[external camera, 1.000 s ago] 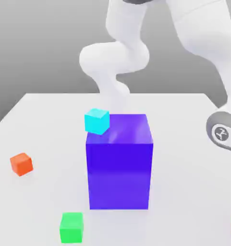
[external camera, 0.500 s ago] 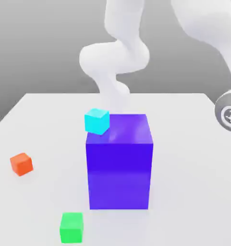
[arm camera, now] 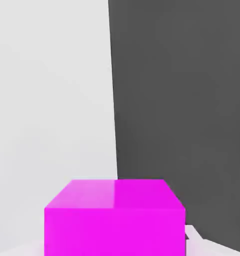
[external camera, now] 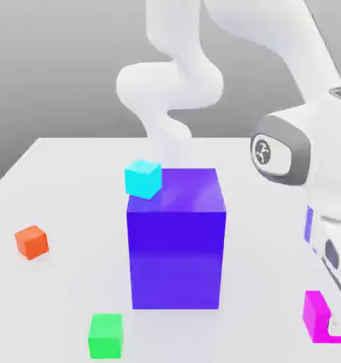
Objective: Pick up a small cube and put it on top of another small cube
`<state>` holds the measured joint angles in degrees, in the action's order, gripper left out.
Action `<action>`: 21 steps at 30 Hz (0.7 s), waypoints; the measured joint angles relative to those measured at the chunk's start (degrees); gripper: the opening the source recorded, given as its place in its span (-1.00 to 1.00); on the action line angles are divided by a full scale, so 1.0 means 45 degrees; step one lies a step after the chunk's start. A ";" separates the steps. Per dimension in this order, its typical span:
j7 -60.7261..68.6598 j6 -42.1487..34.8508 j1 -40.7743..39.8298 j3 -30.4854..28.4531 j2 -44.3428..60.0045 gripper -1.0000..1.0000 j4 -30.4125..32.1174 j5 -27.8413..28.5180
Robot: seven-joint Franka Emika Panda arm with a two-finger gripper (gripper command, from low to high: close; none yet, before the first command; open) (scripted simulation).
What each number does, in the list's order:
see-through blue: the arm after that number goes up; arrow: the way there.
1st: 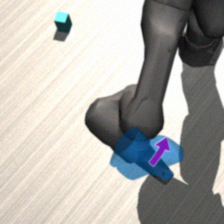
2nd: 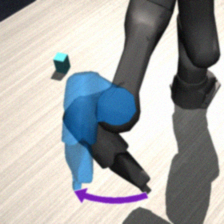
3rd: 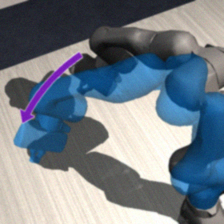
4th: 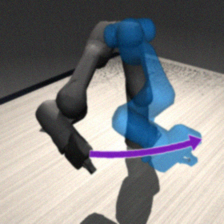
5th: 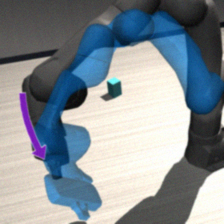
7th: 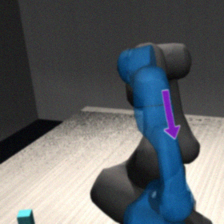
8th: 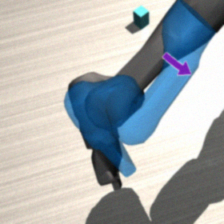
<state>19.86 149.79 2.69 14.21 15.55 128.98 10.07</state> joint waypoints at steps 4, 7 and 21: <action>0.2211 -0.0020 -0.1105 -0.0205 -0.0453 -1.00 0.0562 -0.0262; 0.3921 -0.0031 -0.1904 -0.0382 -0.0793 -1.00 0.0985 -0.0529; 1.1047 0.0349 -0.4971 -0.1656 -0.1547 -1.00 0.3019 -0.1780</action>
<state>69.57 151.37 -19.68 6.76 8.59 142.56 2.05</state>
